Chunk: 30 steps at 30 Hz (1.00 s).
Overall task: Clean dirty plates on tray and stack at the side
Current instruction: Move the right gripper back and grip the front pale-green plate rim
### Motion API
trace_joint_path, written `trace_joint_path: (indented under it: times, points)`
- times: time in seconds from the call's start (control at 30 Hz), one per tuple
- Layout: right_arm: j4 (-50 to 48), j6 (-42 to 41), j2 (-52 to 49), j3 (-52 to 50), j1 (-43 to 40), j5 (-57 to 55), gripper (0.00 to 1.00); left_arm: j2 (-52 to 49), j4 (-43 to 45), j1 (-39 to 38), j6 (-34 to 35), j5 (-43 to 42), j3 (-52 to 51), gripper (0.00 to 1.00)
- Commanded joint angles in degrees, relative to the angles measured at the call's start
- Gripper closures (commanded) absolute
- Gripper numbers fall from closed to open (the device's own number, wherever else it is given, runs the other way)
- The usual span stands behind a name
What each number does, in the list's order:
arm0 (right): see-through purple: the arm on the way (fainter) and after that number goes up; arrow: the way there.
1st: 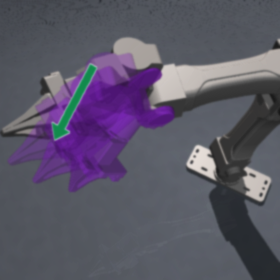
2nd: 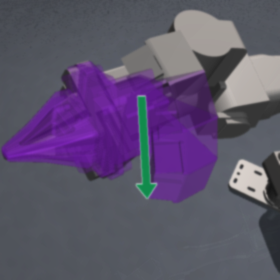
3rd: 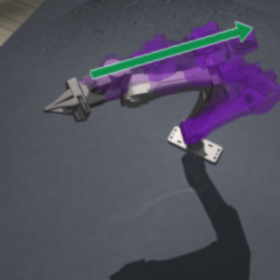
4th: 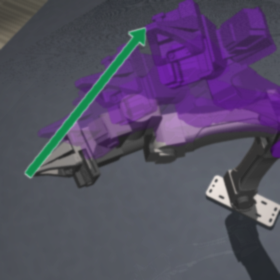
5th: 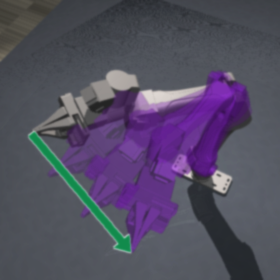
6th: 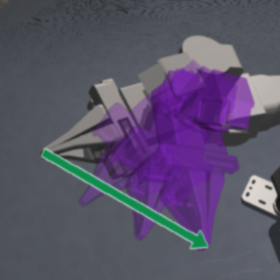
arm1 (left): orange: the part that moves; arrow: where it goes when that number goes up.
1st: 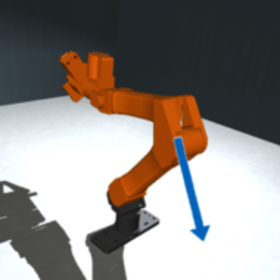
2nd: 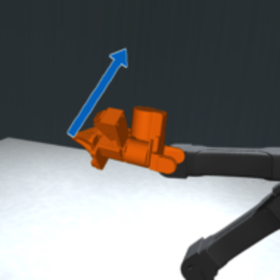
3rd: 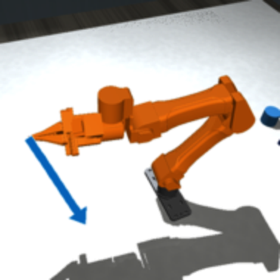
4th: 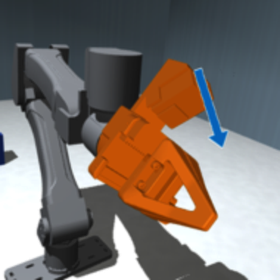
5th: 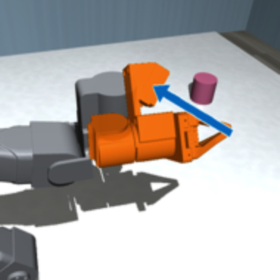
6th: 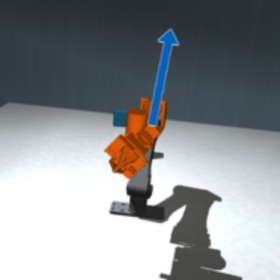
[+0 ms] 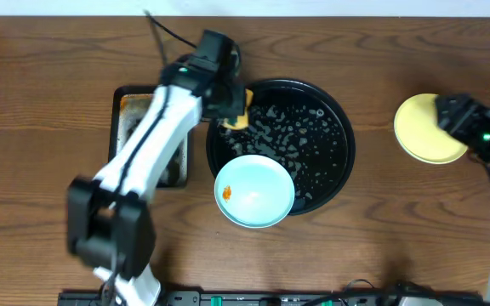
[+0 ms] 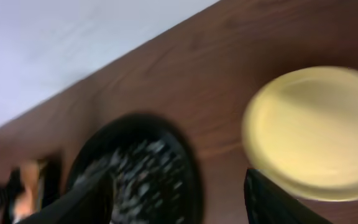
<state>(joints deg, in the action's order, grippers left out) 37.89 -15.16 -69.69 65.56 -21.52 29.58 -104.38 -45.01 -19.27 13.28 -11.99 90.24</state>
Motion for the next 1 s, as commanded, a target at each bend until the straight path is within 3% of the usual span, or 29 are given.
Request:
trace_joint_path:
  times: [0.0, 0.13, 0.3, 0.6, 0.8, 0.9, 0.97]
  points:
    - [4.39, 3.72, 0.13, 0.33, 6.82, 1.33, 0.36, 4.61, -4.09, 3.69, -1.27, 11.54, -0.22, 0.86]
    - [10.47, 6.54, -1.75, 0.31, 15.28, -6.29, 0.35, 4.87, -8.79, 10.86, -3.43, 14.21, -0.85, 0.85]
    - [13.31, 7.56, -5.84, 0.31, 22.77, -10.08, 0.34, 3.13, -8.02, 20.11, -7.48, 14.16, -5.42, 0.83]
    - [11.19, 7.54, -15.02, 0.31, 32.2, -10.08, 0.36, -3.76, 0.63, 22.58, -11.82, 13.97, -13.73, 0.83]
    - [10.88, 7.56, -19.96, 0.31, 37.92, -10.1, 0.34, -8.41, 2.05, 22.58, -15.63, 13.99, -13.86, 0.66]
    - [9.86, 7.56, -21.73, 0.31, 39.74, -10.08, 0.31, -9.27, 2.08, 22.58, -15.63, 13.99, -13.86, 0.47]
    - [8.96, 7.56, -23.28, 0.31, 41.11, -10.1, 0.31, -9.49, 2.05, 22.58, -15.63, 13.99, -13.86, 0.45]
